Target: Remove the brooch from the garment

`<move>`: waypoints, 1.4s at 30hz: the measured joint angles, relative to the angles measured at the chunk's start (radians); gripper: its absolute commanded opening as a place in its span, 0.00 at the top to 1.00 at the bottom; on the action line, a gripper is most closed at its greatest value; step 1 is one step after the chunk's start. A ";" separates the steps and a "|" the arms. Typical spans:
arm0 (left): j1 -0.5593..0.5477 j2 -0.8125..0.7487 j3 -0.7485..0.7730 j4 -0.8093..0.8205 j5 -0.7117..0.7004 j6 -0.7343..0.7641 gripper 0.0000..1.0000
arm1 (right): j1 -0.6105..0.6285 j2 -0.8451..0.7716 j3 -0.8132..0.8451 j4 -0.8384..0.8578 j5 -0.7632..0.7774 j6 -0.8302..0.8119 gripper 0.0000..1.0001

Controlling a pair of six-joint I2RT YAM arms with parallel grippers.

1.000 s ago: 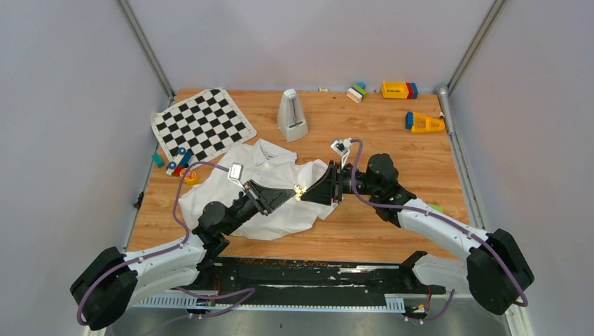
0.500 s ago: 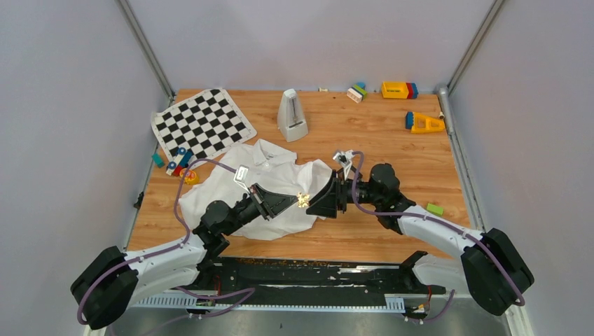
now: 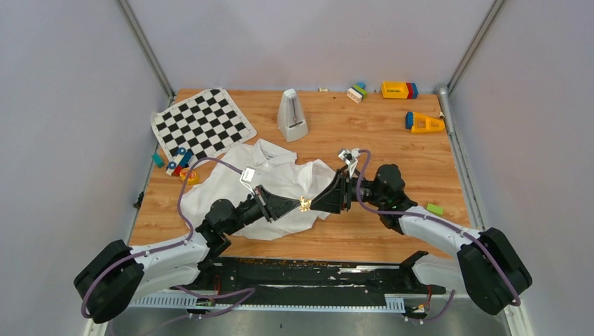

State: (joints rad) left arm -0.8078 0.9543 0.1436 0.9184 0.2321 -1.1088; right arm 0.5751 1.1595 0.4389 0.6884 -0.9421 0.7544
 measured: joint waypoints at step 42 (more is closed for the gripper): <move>-0.018 -0.013 0.016 -0.008 0.004 -0.010 1.00 | -0.079 0.012 -0.043 0.042 0.000 0.061 0.62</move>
State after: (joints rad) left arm -0.8253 0.9409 0.1600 0.9100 0.2363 -1.1183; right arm 0.4961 1.1717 0.3954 0.7303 -0.9421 0.8154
